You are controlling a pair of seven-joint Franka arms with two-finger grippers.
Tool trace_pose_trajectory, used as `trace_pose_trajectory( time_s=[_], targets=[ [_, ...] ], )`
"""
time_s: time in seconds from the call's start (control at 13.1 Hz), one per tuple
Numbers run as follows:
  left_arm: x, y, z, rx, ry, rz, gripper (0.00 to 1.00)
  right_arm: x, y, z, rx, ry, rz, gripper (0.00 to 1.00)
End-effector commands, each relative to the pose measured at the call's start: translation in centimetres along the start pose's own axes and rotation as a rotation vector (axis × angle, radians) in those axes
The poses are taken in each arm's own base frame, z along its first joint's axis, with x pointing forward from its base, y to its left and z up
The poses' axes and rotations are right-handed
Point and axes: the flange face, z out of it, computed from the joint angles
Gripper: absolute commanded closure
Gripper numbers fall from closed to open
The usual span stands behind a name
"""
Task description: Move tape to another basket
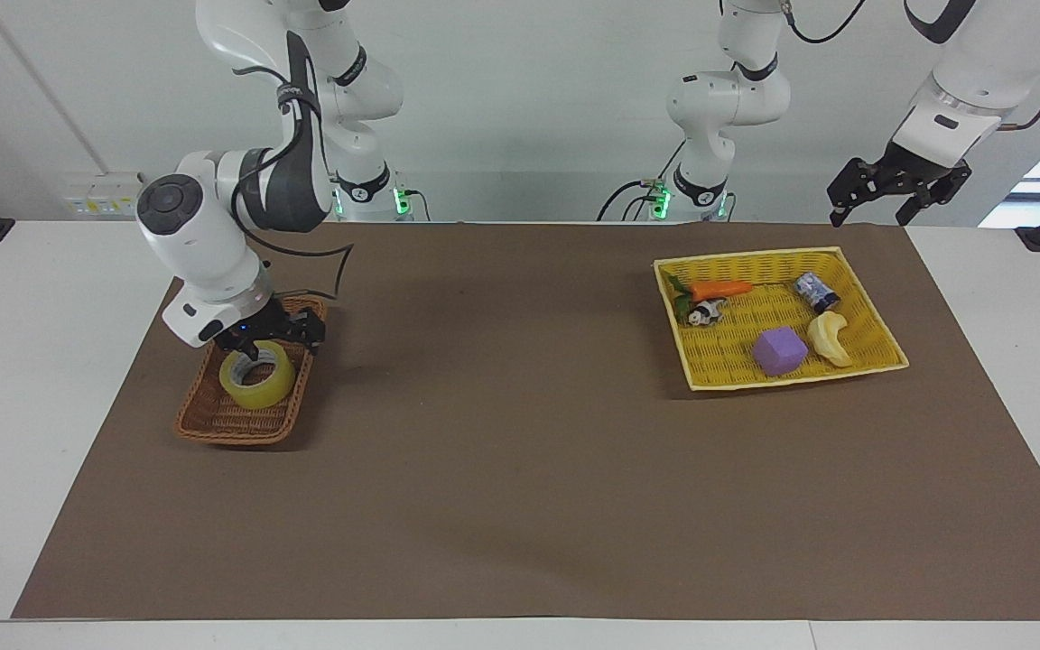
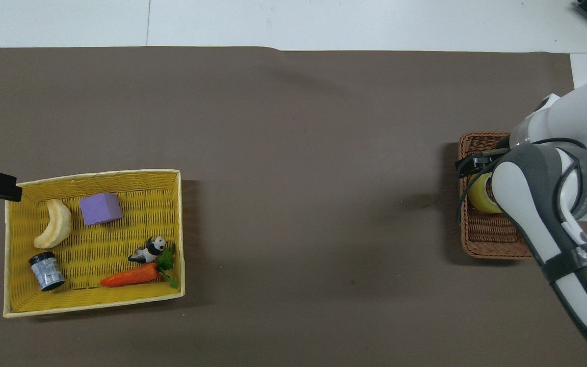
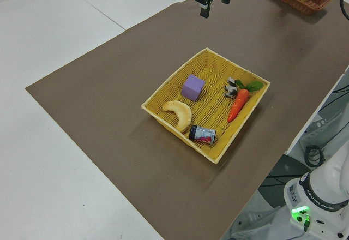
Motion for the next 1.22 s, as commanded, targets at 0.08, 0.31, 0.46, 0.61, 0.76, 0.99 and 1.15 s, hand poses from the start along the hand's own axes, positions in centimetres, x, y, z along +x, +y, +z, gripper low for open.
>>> trace_pose_trajectory(
  time_s=[0.08, 0.31, 0.46, 0.61, 0.76, 0.99, 1.15],
  targets=[
    [0.1, -0.3, -0.4, 0.01, -0.008, -0.008, 0.0, -3.2, 0.2, -7.0, -0.008, 0.048, 0.048, 0.0],
    [0.1, -0.3, -0.4, 0.01, -0.008, -0.008, 0.0, -5.7, 0.7, -13.0, -0.002, 0.085, 0.058, 0.0],
    [0.1, -0.3, -0.4, 0.01, -0.008, -0.008, 0.0, -7.0, 1.7, -15.9, -0.002, 0.105, 0.069, 0.0],
    [0.1, -0.3, -0.4, 0.01, -0.008, -0.008, 0.0, -7.8, 1.9, -19.3, -0.009, 0.083, 0.074, 0.0],
    [0.1, -0.3, -0.4, 0.01, -0.008, -0.008, 0.0, -9.2, 2.2, -22.2, -0.051, 0.062, 0.077, 0.0],
    [0.1, -0.3, -0.4, 0.01, -0.008, -0.008, 0.0, -10.5, 1.5, -24.0, -0.053, 0.041, 0.064, 0.0],
    [0.2, -0.2, -0.4, 0.01, -0.008, -0.007, 0.0, -11.4, 1.7, -24.1, -0.034, 0.047, 0.054, 0.0]
  ],
)
